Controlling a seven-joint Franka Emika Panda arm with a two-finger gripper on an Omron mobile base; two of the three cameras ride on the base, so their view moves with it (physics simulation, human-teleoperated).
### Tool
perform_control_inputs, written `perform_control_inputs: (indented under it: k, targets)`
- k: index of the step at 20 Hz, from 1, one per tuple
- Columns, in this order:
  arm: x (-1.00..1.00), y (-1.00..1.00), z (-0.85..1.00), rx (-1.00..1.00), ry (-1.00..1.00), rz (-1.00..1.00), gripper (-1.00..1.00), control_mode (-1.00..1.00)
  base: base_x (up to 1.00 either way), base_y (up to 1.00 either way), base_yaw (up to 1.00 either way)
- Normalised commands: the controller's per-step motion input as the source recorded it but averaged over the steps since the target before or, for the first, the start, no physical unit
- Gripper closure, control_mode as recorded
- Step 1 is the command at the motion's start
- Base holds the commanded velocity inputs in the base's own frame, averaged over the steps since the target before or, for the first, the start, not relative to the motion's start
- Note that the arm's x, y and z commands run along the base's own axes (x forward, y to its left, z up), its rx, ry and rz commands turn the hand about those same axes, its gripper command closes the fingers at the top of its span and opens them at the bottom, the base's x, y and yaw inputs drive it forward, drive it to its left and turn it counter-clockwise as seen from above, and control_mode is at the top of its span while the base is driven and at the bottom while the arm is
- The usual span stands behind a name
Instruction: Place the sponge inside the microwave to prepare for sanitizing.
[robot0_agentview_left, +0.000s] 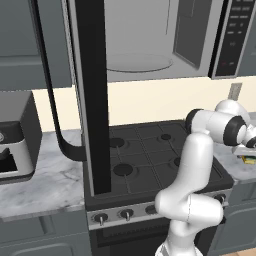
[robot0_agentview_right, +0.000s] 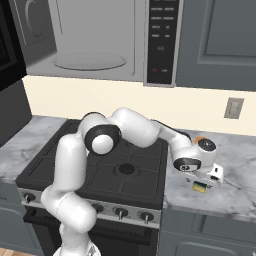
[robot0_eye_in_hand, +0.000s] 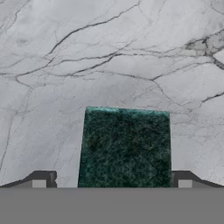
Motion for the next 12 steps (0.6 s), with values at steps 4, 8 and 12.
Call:
perform_control_inputs:
  k: [4,8,12]
  targets:
    - [0.16,-0.03,-0.36,0.00,0.07,0.00,-1.00,-1.00,0.00,0.00,0.00]
    - [0.04,0.00,-0.18,0.00,0.05,0.00,1.00,-1.00,0.00,0.00,0.00]
    - [0.01,0.00,-0.04,0.00,0.01,0.00,1.00,-1.00,0.00,0.00,0.00]
